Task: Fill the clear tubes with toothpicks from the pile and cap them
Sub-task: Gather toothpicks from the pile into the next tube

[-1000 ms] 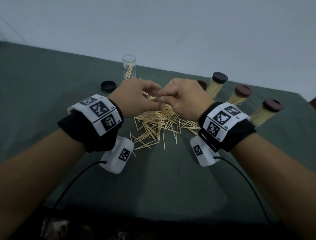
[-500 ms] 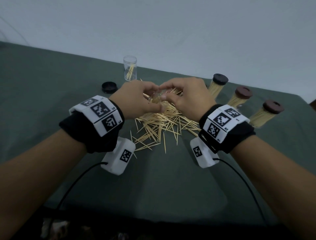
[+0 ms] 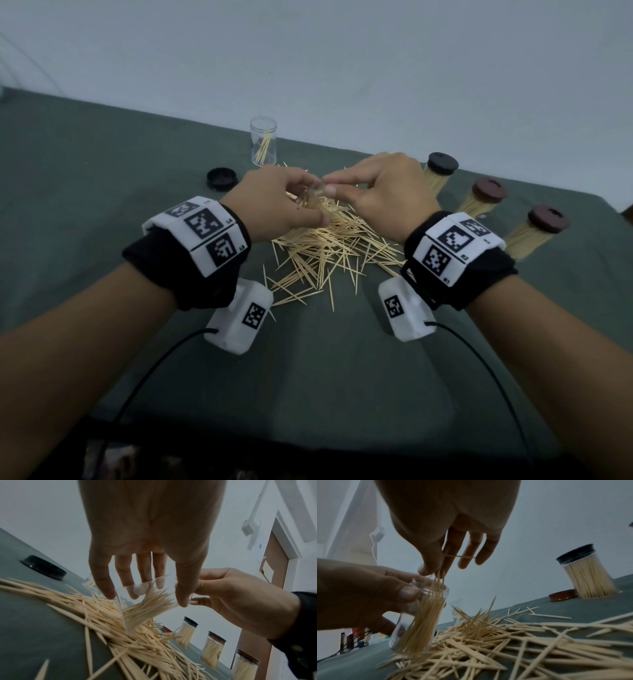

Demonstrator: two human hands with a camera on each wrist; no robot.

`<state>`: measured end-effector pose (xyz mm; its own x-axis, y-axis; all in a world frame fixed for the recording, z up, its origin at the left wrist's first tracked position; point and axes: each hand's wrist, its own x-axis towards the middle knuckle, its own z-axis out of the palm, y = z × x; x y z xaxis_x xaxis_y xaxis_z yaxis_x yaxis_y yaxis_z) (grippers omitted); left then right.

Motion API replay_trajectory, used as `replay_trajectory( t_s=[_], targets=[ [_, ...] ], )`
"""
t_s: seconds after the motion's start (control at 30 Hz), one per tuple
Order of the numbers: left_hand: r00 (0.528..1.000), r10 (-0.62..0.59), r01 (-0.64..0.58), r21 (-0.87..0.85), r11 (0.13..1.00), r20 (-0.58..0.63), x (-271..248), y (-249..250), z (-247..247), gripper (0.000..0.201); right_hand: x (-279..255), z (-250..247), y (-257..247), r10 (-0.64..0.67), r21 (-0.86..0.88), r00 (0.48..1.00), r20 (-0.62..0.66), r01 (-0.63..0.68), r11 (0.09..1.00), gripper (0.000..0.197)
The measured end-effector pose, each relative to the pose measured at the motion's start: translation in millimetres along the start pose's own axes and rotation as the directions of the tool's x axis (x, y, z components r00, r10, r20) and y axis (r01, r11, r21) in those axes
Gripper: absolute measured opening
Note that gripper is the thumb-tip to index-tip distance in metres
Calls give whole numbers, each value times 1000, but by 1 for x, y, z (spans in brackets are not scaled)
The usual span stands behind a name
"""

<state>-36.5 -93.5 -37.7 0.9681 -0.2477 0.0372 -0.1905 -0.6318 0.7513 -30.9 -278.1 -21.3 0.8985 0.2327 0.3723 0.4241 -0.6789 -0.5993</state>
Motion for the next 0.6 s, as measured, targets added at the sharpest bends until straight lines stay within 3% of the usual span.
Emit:
replay_trajectory(
  t_s=[0.17,0.4,0.53,0.6],
  targets=[
    [1000,-16,16,7,1000,-10,2,-2,-1,63,1,0,-1,12,34,1000,-18,-11,999,14],
    [999,-29,28,-5,1000,-18,2,-3,-2,58,3,-7,-7,83,293,988,-133,-41,955,15],
    [1000,-12,11,-15,1000,-11,2,-3,-2,61,1,-6,-9,153,382,985,-74,-114,917,8],
    [1000,14,-14,-18,1000,-10,1,-2,-3,64,0,-5,-7,148,279,989,-18,-137,950,5]
  ],
)
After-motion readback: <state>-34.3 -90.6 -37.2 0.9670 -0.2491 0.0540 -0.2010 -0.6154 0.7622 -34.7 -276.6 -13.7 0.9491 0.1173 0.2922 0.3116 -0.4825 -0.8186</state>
